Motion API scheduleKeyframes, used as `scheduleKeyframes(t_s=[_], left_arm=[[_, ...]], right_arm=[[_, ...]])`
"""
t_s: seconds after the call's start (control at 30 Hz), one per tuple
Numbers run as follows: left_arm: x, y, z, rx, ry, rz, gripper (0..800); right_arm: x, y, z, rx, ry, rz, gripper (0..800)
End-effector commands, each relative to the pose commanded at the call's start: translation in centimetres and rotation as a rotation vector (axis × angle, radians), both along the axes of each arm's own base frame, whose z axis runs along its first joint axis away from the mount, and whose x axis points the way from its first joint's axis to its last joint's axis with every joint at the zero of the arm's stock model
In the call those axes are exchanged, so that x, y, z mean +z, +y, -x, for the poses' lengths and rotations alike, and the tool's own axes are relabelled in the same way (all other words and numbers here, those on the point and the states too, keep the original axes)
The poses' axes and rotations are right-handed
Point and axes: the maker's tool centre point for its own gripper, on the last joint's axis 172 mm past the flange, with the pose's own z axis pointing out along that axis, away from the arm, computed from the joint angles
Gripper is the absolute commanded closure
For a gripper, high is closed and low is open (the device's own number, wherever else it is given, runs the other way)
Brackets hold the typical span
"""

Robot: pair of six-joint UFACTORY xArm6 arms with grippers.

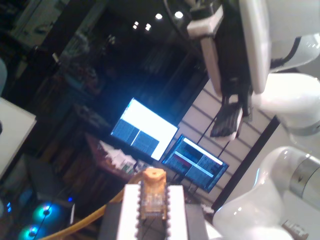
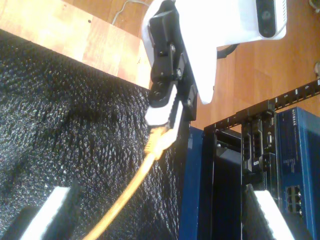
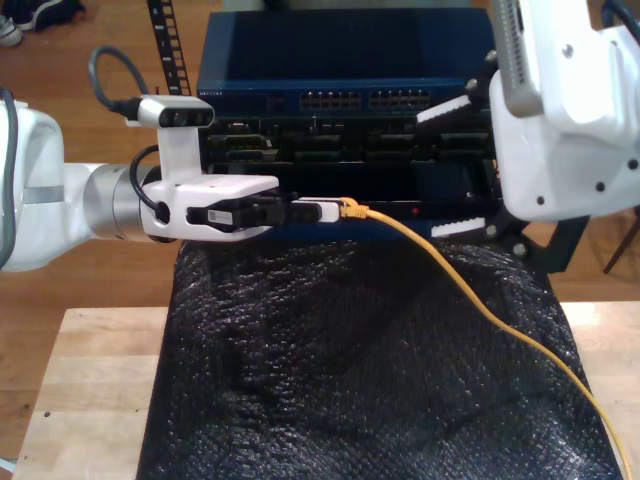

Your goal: Grab the cable and plug it in

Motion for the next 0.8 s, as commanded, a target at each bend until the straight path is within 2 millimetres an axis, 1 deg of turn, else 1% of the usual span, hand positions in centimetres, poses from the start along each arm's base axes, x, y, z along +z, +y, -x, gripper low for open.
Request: scheduleKeyframes(t_s=[0.07, 0.2, 0.27, 0.37, 0.43, 0.63, 0.7, 0.8], left_arm=[[0.3, 0.1, 0.2, -0.016, 0.025, 0.008, 793], [0.7, 0.2, 0.7, -0.043, 0.057, 0.020, 793], [0.8, 0.3, 0.8, -0.049, 0.058, 0.025, 793], [1.0, 0.3, 1.0, -0.059, 0.061, 0.033, 793], [1.0, 0.4, 1.1, -0.068, 0.072, 0.041, 792], [1.8, 0.6, 1.2, -0.079, 0.085, 0.077, 789], [1.9, 0.7, 1.3, -0.086, 0.087, 0.083, 789], [1.9, 0.8, 1.5, -0.094, 0.092, 0.094, 787]], right_arm=[[-0.2, 0.3, 0.0, 0.001, -0.010, -0.004, 31], [-0.8, 1.6, 0.5, 0.036, -0.017, -0.004, 29], [-1.1, 2.1, 0.7, 0.056, -0.032, -0.001, 4], [-1.6, 3.1, 1.0, 0.075, -0.042, -0.004, 3], [-1.5, 3.5, 1.1, 0.078, -0.063, -0.011, 3], [-1.7, 4.7, 1.6, 0.116, -0.109, -0.012, 20], [-2.0, 4.7, 1.4, 0.112, -0.112, -0.011, 23], [-2.2, 4.5, 0.5, 0.083, -0.134, -0.018, 64]])
